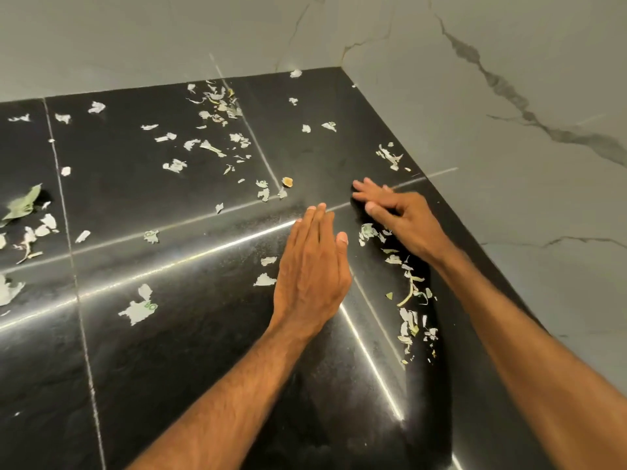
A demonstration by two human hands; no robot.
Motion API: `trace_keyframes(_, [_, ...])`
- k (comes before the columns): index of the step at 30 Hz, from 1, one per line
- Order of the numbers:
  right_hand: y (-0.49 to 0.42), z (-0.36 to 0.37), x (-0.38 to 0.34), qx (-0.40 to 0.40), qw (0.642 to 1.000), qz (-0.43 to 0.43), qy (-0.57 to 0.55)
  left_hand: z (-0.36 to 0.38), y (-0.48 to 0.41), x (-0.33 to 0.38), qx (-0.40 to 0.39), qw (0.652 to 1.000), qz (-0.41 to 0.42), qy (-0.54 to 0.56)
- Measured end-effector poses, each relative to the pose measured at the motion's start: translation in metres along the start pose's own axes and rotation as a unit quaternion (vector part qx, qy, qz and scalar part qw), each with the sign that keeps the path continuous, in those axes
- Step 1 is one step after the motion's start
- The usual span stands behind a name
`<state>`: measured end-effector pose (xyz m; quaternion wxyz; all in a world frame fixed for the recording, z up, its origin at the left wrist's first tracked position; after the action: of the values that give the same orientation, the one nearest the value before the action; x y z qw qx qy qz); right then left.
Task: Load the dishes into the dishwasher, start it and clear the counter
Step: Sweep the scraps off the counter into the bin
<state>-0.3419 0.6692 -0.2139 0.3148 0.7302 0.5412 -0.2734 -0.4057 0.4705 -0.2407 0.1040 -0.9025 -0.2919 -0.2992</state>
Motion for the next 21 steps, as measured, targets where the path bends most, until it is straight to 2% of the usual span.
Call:
trace_keyframes(6, [0.064,0.024,-0.016,-0.079,0.993,0.002,-0.091,-0.001,-0.001,0.0,-0.006,1.0,0.006,0.017])
trace_keyframes(9, [0.082,0.022,-0.027,-0.063,0.991,0.014,-0.118,-0.003,0.0,0.002,-0.01,0.999,0.01,0.038])
trace_keyframes(12, [0.075,0.019,-0.037,0.04,0.998,0.019,-0.049,-0.005,0.001,0.002,-0.006,0.998,0.013,0.059])
trace_keyframes(13, [0.068,0.023,-0.04,0.049,0.999,0.014,-0.015,-0.005,0.0,0.002,-0.003,0.998,0.014,0.069])
trace_keyframes(17, [0.045,0.064,-0.049,-0.043,0.993,-0.005,0.112,-0.009,0.002,0.0,0.022,0.991,0.024,0.13])
trace_keyframes(21, [0.079,0.084,-0.049,-0.01,0.991,0.009,0.136,-0.016,0.009,-0.007,0.036,0.982,0.043,0.178])
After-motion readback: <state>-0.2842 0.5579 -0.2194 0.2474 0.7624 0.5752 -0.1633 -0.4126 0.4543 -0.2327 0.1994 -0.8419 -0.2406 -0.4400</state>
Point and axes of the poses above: each hand's wrist, its own y-axis away from the middle knuckle, its own z-axis out of the palm, x = y × z, the point moved 1 cm from there along -y, towards the middle knuckle, and after that the axes turned 13 degrees about -x, right-handed, at the moved point
